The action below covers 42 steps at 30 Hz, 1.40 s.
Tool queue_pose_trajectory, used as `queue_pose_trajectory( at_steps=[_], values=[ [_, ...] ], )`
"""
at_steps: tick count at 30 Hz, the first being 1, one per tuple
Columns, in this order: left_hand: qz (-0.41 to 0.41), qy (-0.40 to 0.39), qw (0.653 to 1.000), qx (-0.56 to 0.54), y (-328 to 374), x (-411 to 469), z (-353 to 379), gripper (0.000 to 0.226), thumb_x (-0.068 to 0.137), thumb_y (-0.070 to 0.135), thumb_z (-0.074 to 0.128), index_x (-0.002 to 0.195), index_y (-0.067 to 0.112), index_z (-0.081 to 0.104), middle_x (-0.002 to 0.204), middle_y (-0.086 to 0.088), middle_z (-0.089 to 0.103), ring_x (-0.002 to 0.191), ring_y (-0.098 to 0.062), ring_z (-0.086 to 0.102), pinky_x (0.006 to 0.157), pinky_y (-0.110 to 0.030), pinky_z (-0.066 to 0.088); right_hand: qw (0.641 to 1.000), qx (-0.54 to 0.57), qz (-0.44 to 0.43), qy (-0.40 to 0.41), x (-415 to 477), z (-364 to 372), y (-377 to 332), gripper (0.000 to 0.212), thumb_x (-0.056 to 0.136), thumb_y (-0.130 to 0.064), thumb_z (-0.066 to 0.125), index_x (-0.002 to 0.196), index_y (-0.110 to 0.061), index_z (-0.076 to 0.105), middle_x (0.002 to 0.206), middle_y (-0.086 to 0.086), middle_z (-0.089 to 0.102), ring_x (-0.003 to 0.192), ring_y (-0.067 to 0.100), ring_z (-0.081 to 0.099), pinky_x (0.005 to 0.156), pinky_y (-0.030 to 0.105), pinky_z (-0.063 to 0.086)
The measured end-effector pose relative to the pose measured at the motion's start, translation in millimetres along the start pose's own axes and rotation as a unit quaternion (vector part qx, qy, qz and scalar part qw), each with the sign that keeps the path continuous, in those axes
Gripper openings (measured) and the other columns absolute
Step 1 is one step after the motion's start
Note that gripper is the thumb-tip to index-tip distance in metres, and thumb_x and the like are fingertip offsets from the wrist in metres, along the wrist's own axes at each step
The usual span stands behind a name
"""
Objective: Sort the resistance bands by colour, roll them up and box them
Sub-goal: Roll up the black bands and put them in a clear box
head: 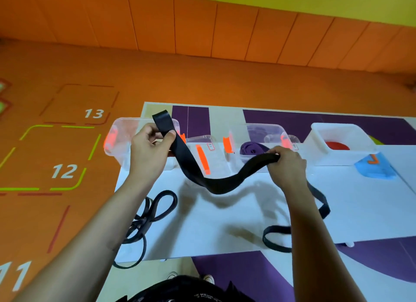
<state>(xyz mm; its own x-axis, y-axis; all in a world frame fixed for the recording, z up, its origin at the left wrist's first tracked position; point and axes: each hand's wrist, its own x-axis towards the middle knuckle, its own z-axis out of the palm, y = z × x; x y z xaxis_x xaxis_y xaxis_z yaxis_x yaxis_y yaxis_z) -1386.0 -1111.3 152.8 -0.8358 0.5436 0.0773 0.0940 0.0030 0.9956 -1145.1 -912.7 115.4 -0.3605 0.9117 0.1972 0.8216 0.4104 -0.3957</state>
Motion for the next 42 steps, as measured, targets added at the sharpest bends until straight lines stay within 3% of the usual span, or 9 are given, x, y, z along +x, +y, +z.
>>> queue_pose_trajectory(
  at_steps=[10, 18, 21, 23, 26, 32, 34, 38, 42],
  values=[
    [-0.045, -0.016, 0.999, -0.023, -12.9, -5.2, -2.5, 0.017, 0.095, 0.001, 0.063, 0.111, 0.008, 0.061, 0.099, -0.005, 0.071, 0.085, -0.013, 0.076, 0.072, -0.036, 0.063, 0.996, -0.058, 0.009, -0.072, -3.6, 58.5, -0.3, 0.021, 0.090, -0.019, 0.064, 0.108, -0.027, 0.072, 0.096, 0.004, 0.060, 0.102, 0.035, 0.059, 0.081, 0.038, 0.036],
    [-0.066, -0.044, 0.996, -0.038, -15.7, -4.8, -9.8, 0.027, 0.096, -0.003, 0.061, 0.114, 0.016, 0.064, 0.101, -0.002, 0.073, 0.088, -0.023, 0.076, 0.072, -0.038, 0.063, 0.910, -0.143, 0.055, -0.384, -20.1, 79.3, -6.6, 0.064, 0.079, -0.019, 0.071, 0.135, -0.039, 0.048, 0.131, 0.003, 0.047, 0.123, 0.028, 0.049, 0.097, 0.039, 0.037],
    [-0.073, -0.088, 0.993, -0.017, -16.6, -8.4, -9.0, 0.026, 0.095, -0.004, 0.063, 0.105, 0.019, 0.069, 0.097, -0.008, 0.073, 0.088, -0.021, 0.075, 0.070, -0.034, 0.063, 0.924, -0.017, -0.009, -0.381, -18.6, 76.9, -30.5, 0.057, 0.086, -0.023, 0.071, 0.138, -0.035, 0.051, 0.143, 0.003, 0.044, 0.130, 0.026, 0.050, 0.108, 0.038, 0.039],
    [-0.081, -0.101, 0.991, -0.024, -17.3, -12.5, -5.7, 0.027, 0.094, -0.005, 0.063, 0.103, 0.020, 0.070, 0.099, -0.009, 0.073, 0.089, -0.019, 0.075, 0.070, -0.033, 0.063, 0.925, 0.214, -0.048, -0.309, -18.6, 65.7, -60.6, 0.032, 0.094, -0.022, 0.067, 0.124, -0.033, 0.063, 0.134, -0.005, 0.058, 0.122, 0.014, 0.059, 0.107, 0.030, 0.044],
    [-0.083, -0.096, 0.992, -0.030, -15.8, -14.8, -1.6, 0.029, 0.094, -0.005, 0.063, 0.104, 0.022, 0.069, 0.100, -0.005, 0.073, 0.088, -0.010, 0.074, 0.070, -0.029, 0.062, 0.858, 0.418, -0.079, -0.288, -25.5, 45.2, -109.0, 0.019, 0.104, -0.032, 0.055, 0.114, -0.025, 0.070, 0.113, -0.008, 0.072, 0.108, 0.004, 0.066, 0.100, 0.024, 0.049],
    [-0.086, -0.098, 0.991, -0.033, -10.6, -13.4, -4.4, 0.024, 0.093, -0.001, 0.065, 0.106, 0.018, 0.068, 0.101, -0.007, 0.072, 0.088, -0.010, 0.073, 0.073, -0.036, 0.063, 0.842, 0.416, -0.126, -0.319, -52.6, 53.8, -137.4, 0.025, 0.107, -0.032, 0.049, 0.086, -0.034, 0.063, 0.073, 0.005, 0.053, 0.068, 0.010, 0.047, 0.067, 0.028, 0.039],
    [-0.095, -0.107, 0.988, -0.051, -9.5, -13.7, -8.3, 0.010, 0.095, 0.004, 0.065, 0.104, 0.007, 0.068, 0.100, -0.016, 0.071, 0.091, -0.021, 0.073, 0.076, -0.040, 0.063, 0.848, 0.416, -0.130, -0.301, -53.1, 52.2, -137.5, 0.024, 0.107, -0.028, 0.049, 0.087, -0.031, 0.062, 0.069, -0.004, 0.050, 0.063, 0.009, 0.045, 0.063, 0.026, 0.038],
    [-0.074, -0.091, 0.992, -0.051, -9.3, -5.1, -17.4, 0.005, 0.098, 0.011, 0.063, 0.101, 0.007, 0.065, 0.101, -0.025, 0.068, 0.092, -0.032, 0.074, 0.074, -0.047, 0.063, 0.855, 0.403, -0.115, -0.304, -50.8, 40.9, -137.5, 0.015, 0.106, -0.035, 0.050, 0.097, -0.035, 0.062, 0.071, 0.012, 0.052, 0.061, 0.026, 0.052, 0.059, 0.043, 0.046],
    [-0.025, -0.103, 0.994, -0.017, -5.6, -1.3, -20.2, 0.004, 0.097, 0.009, 0.064, 0.099, 0.006, 0.065, 0.088, -0.011, 0.074, 0.083, -0.024, 0.075, 0.067, -0.041, 0.063, 0.831, 0.435, -0.105, -0.331, -51.2, 27.4, -147.0, 0.023, 0.103, -0.028, 0.057, 0.083, -0.037, 0.063, 0.063, -0.013, 0.054, 0.057, 0.018, 0.051, 0.051, 0.030, 0.048]
  ],
)
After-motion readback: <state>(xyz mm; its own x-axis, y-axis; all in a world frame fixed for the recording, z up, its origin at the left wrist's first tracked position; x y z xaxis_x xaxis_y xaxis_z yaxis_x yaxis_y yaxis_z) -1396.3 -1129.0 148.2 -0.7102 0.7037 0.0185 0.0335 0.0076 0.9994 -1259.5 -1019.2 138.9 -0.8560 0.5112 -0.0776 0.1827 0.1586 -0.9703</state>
